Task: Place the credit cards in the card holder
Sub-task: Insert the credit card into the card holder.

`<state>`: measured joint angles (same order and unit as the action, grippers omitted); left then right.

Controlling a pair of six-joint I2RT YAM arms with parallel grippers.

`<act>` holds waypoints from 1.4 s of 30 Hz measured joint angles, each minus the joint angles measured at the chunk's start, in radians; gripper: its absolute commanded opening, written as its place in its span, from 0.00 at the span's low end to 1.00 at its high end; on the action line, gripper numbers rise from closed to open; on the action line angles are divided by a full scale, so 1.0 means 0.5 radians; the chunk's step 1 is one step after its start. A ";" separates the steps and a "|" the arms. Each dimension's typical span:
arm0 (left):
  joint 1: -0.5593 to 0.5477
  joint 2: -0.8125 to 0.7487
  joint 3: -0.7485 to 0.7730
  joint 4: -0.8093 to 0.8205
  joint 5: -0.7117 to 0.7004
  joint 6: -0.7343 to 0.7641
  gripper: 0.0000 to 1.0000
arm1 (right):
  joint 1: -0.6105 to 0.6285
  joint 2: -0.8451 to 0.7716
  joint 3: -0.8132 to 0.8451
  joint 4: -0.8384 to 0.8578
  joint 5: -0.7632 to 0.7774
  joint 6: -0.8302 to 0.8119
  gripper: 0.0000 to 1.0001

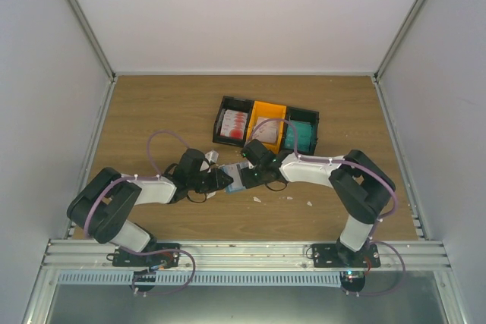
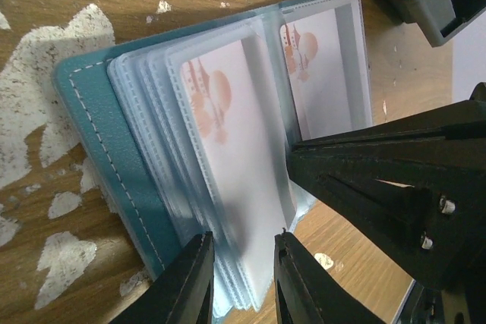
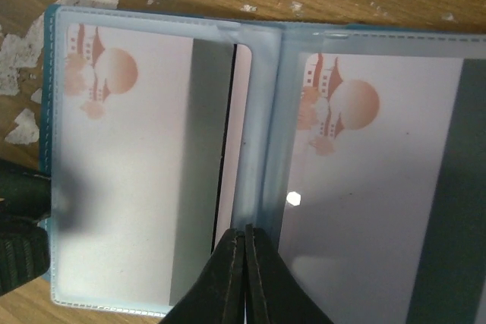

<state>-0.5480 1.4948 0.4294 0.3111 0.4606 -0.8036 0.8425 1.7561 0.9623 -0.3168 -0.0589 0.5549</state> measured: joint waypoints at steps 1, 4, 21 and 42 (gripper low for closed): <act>0.000 0.000 0.000 0.000 0.000 0.000 0.26 | 0.000 0.005 0.001 -0.002 0.003 -0.001 0.02; 0.000 0.003 0.003 -0.001 0.000 0.001 0.26 | 0.000 0.009 0.008 -0.007 0.008 0.001 0.02; 0.000 0.012 0.009 0.030 0.023 -0.002 0.22 | 0.000 0.011 0.009 -0.008 0.010 0.001 0.02; 0.000 0.140 0.105 0.209 0.254 0.029 0.32 | -0.005 -0.159 -0.079 0.056 0.068 0.072 0.19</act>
<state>-0.5480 1.5650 0.4820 0.4156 0.5877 -0.7891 0.8402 1.6764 0.9226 -0.2890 -0.0250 0.5907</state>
